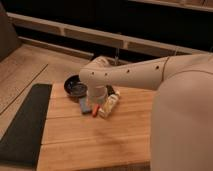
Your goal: Place the pepper in the ceramic cup
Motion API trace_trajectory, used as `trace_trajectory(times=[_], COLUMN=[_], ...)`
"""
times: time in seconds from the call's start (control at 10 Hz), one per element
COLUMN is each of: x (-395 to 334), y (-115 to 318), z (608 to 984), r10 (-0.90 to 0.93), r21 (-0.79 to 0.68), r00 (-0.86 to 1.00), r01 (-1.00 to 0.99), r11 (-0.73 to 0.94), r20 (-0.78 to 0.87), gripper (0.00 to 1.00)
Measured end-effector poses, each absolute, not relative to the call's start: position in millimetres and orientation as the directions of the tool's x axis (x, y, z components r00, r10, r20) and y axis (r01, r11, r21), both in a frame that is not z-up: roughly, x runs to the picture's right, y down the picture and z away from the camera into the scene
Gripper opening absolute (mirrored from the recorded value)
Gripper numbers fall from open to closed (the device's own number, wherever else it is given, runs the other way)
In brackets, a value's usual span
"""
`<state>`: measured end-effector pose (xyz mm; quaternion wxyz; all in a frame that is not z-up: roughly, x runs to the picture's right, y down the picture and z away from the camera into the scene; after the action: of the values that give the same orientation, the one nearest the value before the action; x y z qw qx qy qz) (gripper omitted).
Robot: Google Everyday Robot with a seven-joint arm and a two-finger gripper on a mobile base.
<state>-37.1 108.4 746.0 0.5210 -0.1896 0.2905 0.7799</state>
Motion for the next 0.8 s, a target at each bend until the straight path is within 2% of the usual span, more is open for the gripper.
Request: trace_trajectory(times=[0.8], x=[-35.3], y=[94.3], z=[748.6], r10=[0.761], r21=[0.249], r00=[-0.331], r01=[-0.942], r11=[-0.226], r20=[-0.558], gripper=[0.65])
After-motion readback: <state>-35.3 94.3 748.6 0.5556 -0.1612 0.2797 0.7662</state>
